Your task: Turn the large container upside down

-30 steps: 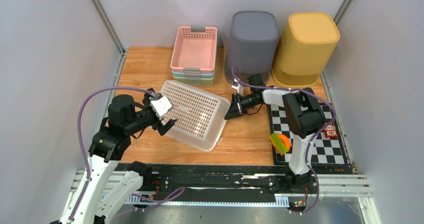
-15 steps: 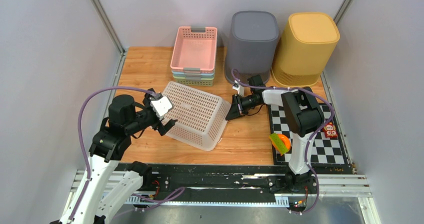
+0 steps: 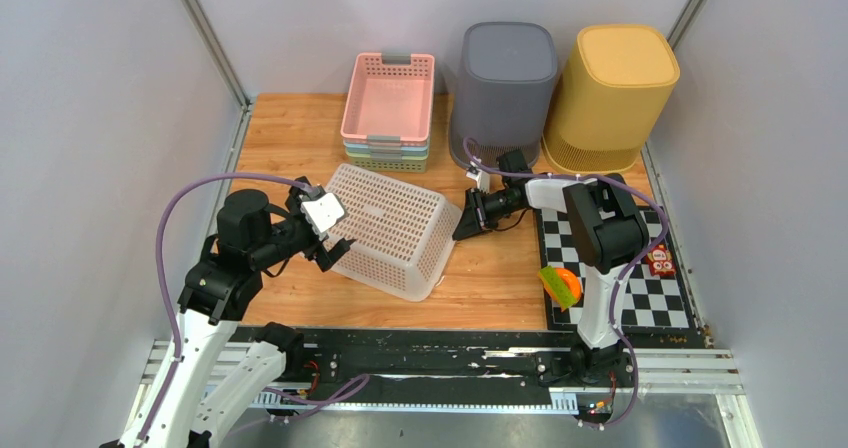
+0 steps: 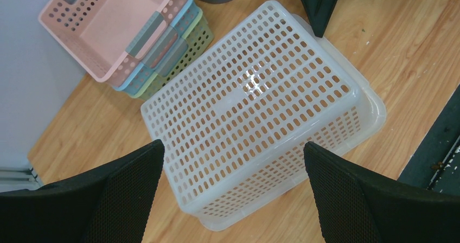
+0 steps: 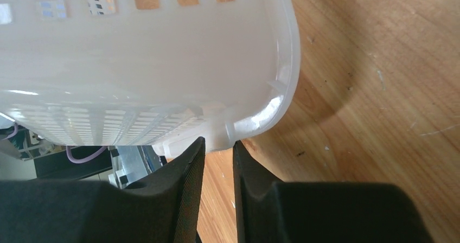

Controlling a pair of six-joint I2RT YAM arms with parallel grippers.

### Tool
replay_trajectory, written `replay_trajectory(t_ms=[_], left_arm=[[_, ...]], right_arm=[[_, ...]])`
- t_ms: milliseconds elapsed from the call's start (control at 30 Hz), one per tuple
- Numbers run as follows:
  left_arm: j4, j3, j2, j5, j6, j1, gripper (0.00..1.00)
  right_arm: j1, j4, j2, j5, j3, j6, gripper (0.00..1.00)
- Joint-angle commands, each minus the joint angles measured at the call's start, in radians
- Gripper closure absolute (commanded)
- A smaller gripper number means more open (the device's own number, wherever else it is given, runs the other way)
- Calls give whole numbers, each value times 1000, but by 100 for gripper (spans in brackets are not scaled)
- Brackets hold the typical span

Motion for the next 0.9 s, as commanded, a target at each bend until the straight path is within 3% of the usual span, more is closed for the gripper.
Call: replay_trajectory(t_ms=[0,867], left_arm=[[23,-11,-8,7,4,6,0],[18,-26,-10,11,27,6,0]], right_arm=[[-16,-11,1,1,-2,-22,72],[-25,-17,-125,23,-8,-66,68]])
